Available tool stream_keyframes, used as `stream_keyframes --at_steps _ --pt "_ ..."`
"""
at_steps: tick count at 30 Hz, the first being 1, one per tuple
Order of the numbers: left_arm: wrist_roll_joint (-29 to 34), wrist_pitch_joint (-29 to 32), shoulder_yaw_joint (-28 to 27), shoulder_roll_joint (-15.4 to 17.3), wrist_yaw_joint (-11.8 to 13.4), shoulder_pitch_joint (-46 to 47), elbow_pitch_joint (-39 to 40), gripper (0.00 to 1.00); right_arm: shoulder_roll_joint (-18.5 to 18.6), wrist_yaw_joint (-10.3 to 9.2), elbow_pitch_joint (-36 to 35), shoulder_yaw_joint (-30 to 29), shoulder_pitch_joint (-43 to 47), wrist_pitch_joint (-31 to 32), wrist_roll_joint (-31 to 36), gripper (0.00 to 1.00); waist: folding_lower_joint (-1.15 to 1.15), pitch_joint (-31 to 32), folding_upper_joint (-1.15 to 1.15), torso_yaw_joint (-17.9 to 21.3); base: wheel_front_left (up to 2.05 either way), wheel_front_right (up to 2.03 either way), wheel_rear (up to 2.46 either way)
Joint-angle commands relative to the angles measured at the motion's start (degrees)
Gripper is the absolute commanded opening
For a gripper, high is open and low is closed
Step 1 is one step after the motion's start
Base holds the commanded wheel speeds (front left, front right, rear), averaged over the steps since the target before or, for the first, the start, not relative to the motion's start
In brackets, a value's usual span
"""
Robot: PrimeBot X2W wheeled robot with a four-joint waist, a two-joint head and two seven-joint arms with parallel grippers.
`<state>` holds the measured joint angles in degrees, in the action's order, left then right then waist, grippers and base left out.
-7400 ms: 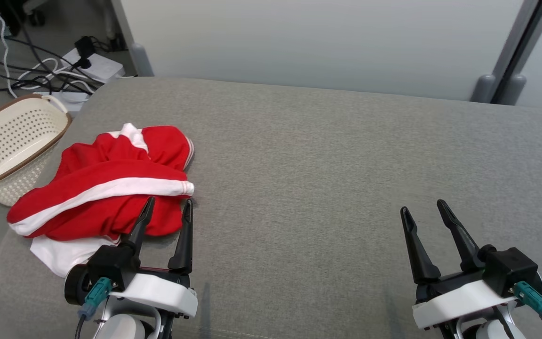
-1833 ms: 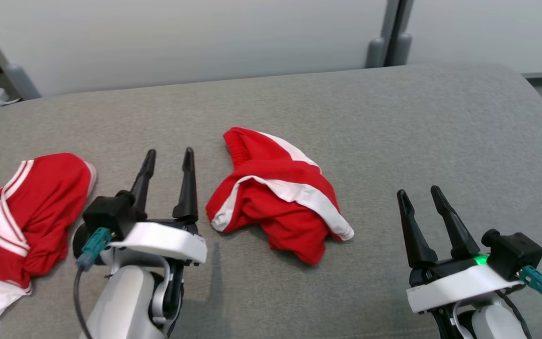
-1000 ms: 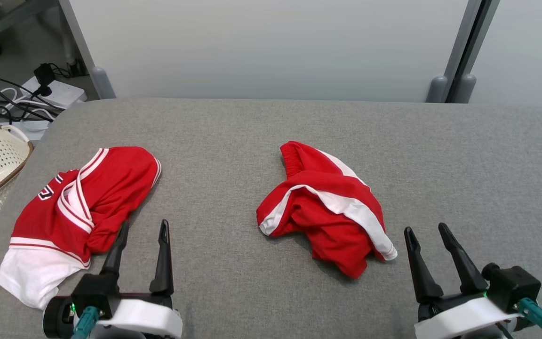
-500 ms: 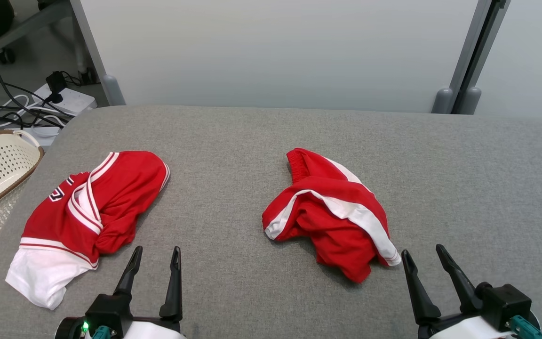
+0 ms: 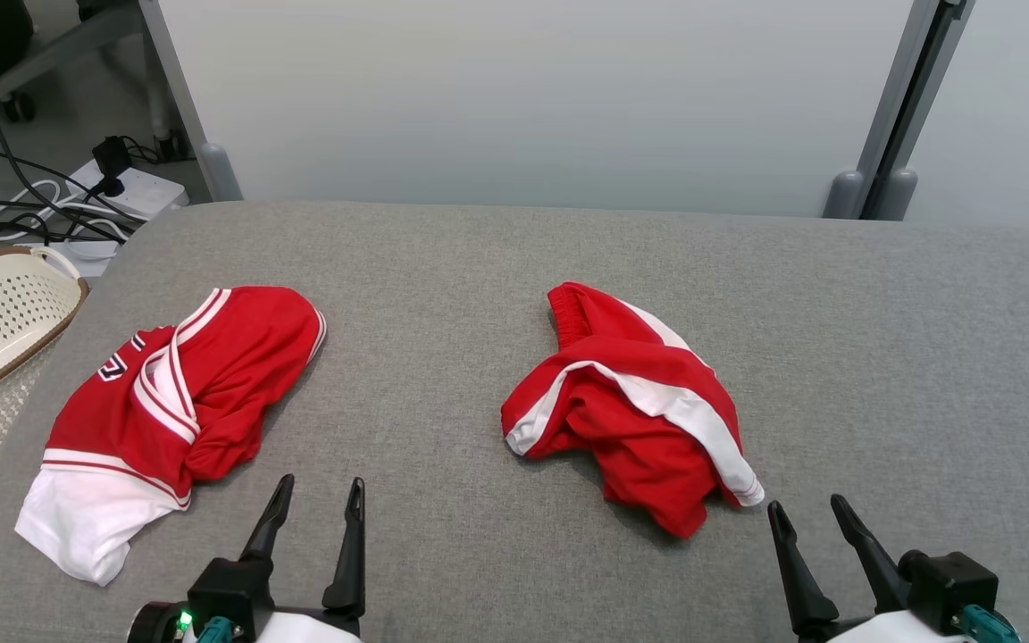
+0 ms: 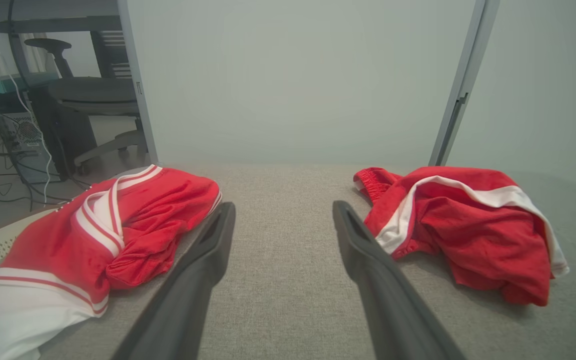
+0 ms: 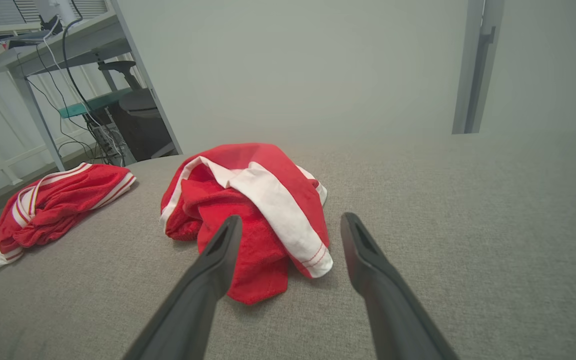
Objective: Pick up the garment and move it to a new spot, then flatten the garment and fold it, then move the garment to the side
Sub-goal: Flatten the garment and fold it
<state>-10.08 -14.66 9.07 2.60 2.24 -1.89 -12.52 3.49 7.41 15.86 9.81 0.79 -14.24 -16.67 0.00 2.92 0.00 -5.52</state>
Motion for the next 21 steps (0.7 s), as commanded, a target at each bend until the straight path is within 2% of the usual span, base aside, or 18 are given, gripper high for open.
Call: stream_keyframes --at_steps 1,7,14,21 --pt "-0.4 -0.3 -1.2 0.3 -0.3 3.7 1.0 1.0 0.4 0.08 0.9 0.8 -2.8 -0.8 0.7 1.0 0.0 -0.1 0.0 -0.1 0.0 0.0 0.0" --pt "-1.7 -0.3 1.2 0.3 -0.3 4.9 -0.3 1.0 0.0 0.08 11.9 0.2 -8.7 -0.8 1.0 1.0 0.0 -1.5 0.0 -0.6 0.0 0.0 0.0" --pt "-2.8 -0.3 3.7 0.3 -0.1 6.7 -0.8 1.0 0.0 0.08 25.9 5.0 -17.9 -0.8 -1.5 1.0 0.0 -3.3 0.0 -2.2 0.0 0.0 0.0" --pt "-3.2 -0.3 4.7 0.3 -0.2 8.1 -0.4 1.0 0.7 0.08 35.0 5.7 -24.0 -0.8 -2.1 1.0 0.0 -4.8 0.0 -3.8 0.0 0.0 0.0"
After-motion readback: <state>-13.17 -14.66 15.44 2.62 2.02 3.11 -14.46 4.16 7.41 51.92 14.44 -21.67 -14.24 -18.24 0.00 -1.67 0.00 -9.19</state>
